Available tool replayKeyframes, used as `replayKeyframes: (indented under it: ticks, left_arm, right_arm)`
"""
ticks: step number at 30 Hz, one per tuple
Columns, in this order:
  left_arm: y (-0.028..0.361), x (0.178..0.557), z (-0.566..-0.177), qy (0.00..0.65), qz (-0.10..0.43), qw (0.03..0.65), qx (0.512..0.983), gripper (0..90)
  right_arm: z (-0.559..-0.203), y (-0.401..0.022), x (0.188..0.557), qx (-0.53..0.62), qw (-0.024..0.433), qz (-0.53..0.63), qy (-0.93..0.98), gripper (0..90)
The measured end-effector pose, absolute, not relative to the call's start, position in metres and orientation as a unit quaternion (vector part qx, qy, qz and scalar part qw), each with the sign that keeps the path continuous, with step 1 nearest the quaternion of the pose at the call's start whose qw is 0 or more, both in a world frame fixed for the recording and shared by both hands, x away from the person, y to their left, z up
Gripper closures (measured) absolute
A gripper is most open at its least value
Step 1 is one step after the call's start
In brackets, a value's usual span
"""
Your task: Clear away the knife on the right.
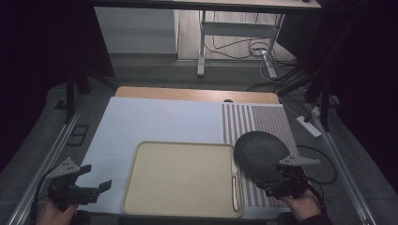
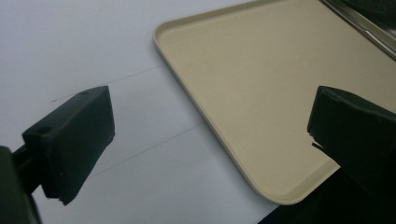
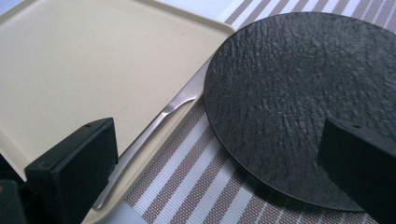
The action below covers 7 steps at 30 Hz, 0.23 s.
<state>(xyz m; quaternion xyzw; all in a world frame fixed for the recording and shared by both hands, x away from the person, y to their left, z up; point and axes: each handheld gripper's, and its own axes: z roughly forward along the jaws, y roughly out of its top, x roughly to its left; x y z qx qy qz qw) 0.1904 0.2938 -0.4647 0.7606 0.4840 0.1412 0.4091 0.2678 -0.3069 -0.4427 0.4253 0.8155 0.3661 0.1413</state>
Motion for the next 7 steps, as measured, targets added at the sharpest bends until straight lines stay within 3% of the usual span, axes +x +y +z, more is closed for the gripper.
replayKeyframes:
  ticks: [7]
  left_arm:
    - [0.2932,0.1910,-0.4645,0.485,0.140,0.409,0.760,1.8]
  right_arm:
    - [-0.4417,-0.3110,0.2645,0.431,0.148,0.359,0.814,0.0]
